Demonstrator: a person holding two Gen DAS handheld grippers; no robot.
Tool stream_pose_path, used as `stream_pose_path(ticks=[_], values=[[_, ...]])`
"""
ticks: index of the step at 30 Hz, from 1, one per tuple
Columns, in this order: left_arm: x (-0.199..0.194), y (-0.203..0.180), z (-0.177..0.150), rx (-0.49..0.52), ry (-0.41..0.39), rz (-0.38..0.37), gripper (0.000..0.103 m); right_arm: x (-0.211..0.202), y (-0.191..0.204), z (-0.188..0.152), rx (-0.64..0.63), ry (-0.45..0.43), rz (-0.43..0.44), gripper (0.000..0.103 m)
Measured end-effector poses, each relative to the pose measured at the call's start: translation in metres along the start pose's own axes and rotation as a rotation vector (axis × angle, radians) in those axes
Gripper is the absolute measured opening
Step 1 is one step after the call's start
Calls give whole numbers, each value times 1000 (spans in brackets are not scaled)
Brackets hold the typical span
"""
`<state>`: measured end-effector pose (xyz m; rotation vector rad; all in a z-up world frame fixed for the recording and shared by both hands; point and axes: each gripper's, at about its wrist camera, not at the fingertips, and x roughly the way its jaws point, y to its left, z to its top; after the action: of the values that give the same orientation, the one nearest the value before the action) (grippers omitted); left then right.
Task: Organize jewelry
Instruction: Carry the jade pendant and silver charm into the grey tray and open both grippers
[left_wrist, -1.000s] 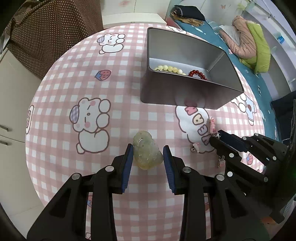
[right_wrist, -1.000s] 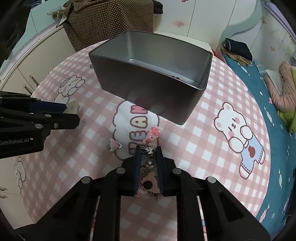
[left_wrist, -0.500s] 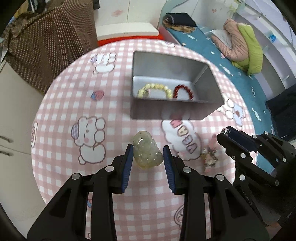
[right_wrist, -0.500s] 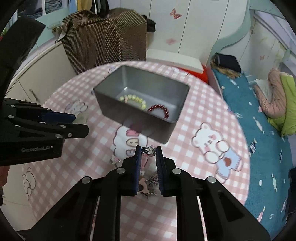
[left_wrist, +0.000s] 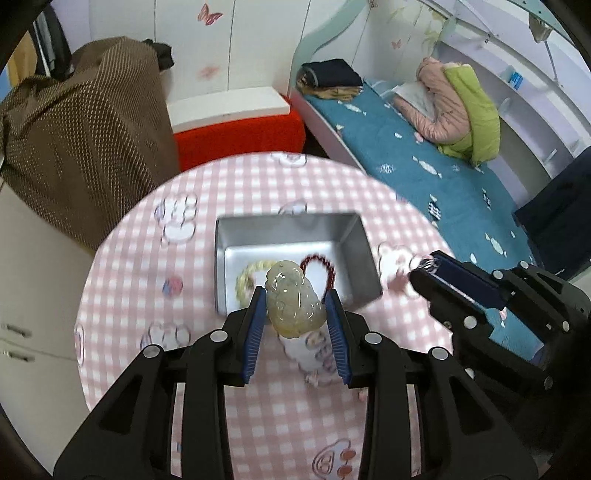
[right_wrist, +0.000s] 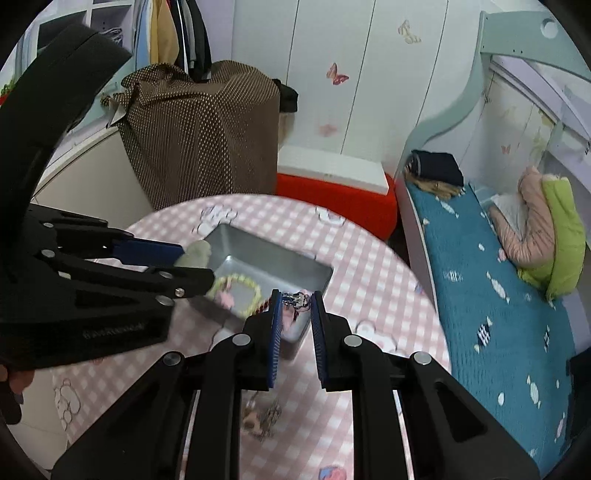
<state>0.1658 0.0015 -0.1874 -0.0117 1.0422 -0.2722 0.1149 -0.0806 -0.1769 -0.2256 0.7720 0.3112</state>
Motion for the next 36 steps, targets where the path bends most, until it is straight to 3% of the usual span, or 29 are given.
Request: stream_pose_path(ticks=[8, 19, 20, 21, 23, 27, 36], values=[[29, 6, 28, -7, 16, 3, 33, 38, -12, 15, 7, 33, 24, 15], [65, 18, 27, -21, 94, 12, 33, 66, -13, 12, 26, 121, 72, 16], [66, 19, 27, -22, 98, 18, 33, 67, -14, 14, 32, 124, 70, 19], [67, 22, 28, -30, 104, 27, 34, 67, -15, 15, 38, 128, 62, 35], [67, 27, 28, -45, 108, 34, 34, 65, -19, 17, 62, 115, 54, 51], [62, 32, 29, -41, 100, 53, 44, 63, -20, 17, 62, 113, 37, 52], [51, 37, 26, -57, 92, 64, 44, 54, -18, 15, 68, 109, 23, 52]])
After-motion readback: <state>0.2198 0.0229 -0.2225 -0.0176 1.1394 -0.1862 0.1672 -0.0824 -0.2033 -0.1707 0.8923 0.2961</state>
